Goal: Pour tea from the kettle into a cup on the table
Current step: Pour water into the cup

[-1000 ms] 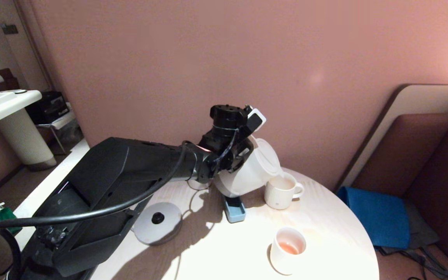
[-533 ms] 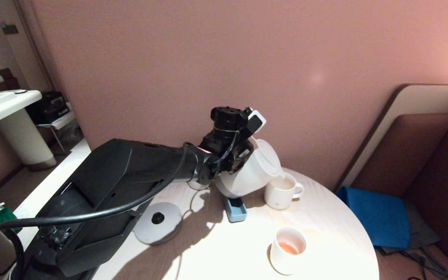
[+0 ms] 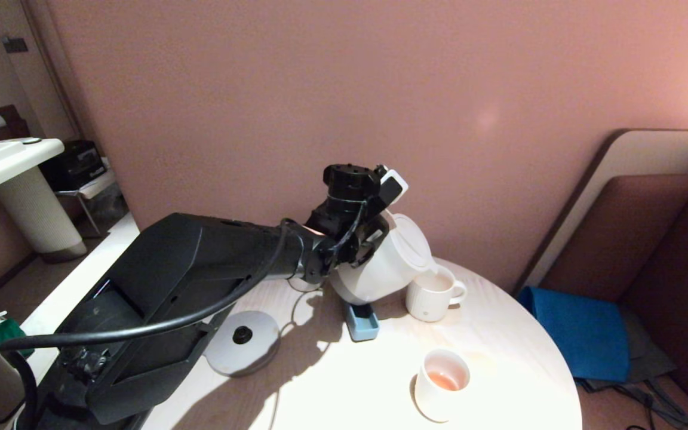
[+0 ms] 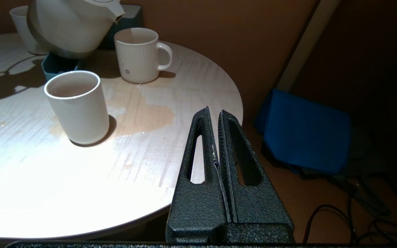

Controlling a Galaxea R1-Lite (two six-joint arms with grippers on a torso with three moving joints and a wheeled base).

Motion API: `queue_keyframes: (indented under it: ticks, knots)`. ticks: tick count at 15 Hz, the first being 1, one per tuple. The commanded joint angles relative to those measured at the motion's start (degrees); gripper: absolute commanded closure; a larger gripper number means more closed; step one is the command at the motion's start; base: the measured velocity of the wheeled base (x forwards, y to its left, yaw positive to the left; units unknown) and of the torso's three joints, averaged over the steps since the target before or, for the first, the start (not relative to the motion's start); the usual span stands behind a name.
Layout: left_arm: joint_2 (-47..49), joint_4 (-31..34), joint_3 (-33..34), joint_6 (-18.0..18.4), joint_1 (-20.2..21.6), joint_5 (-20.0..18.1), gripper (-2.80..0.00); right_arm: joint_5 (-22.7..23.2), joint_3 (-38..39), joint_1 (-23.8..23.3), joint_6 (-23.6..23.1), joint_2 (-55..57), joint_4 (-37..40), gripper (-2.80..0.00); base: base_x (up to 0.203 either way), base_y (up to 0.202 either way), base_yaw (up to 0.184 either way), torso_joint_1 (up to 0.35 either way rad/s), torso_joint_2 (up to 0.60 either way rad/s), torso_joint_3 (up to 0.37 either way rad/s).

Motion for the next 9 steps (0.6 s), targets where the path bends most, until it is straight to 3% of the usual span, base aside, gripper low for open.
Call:
queue_keyframes:
  ticks: [1,9]
  knots:
    - [-0.15,-0.20,-0.06,0.20,0.02,0.16,0.00,0.05,0.00,0.01,0.04,0.07,-0.01,0.00,0.000,0.000,0.000,0.000,0.00,0.000]
    - [-0.03,-0.29,-0.06,0.20,0.10,0.16,0.00,-0.13,0.00,0.01,0.13,0.07,-0.01,0.00,0.000,0.000,0.000,0.000,0.00,0.000]
